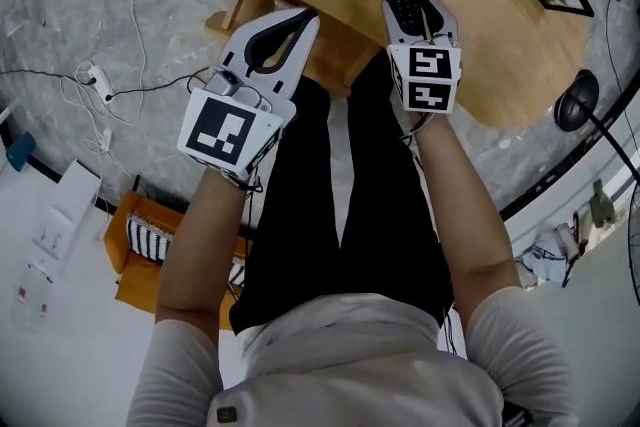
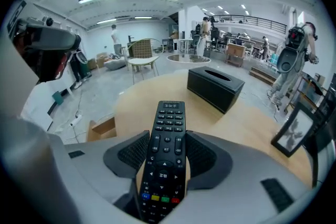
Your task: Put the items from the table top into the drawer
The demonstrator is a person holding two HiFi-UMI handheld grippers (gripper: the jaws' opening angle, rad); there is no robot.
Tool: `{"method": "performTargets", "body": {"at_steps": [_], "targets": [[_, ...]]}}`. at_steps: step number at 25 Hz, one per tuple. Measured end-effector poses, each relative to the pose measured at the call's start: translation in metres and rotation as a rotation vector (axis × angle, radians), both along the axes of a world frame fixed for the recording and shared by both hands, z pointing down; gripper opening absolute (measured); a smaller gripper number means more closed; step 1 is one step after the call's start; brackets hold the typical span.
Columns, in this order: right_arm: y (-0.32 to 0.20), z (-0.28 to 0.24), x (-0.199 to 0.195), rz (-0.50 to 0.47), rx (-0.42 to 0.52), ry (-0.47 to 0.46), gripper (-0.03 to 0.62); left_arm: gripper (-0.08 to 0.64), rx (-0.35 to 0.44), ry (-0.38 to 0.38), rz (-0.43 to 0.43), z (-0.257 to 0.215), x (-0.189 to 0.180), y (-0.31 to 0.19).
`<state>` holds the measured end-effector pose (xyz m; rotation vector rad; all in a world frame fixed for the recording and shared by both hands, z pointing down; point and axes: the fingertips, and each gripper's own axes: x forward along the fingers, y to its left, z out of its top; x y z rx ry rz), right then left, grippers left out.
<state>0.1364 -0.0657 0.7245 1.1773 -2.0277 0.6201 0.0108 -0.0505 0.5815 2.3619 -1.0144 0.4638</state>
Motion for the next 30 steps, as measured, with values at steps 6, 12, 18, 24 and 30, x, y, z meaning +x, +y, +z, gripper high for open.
{"method": "performTargets", "body": {"at_steps": [6, 12, 18, 24, 30], "targets": [[0.017, 0.021, -0.093, -0.153, -0.027, 0.005, 0.233, 0.009, -0.043, -0.005, -0.133, 0.022, -0.089, 0.029], [0.044, 0.046, -0.167, -0.334, -0.062, 0.016, 0.233, 0.009, -0.038, 0.017, -0.263, 0.041, -0.152, 0.054], [0.074, 0.080, -0.216, -0.496, -0.091, 0.037, 0.233, 0.009, -0.052, 0.033, -0.321, 0.065, -0.183, 0.073], [0.098, 0.123, -0.227, -0.613, -0.138, 0.091, 0.233, 0.009, -0.081, 0.057, -0.366, 0.085, -0.193, 0.081], [0.108, 0.154, -0.224, -0.675, -0.169, 0.144, 0.235, 0.009, -0.143, 0.064, -0.368, 0.098, -0.192, 0.086]]}}
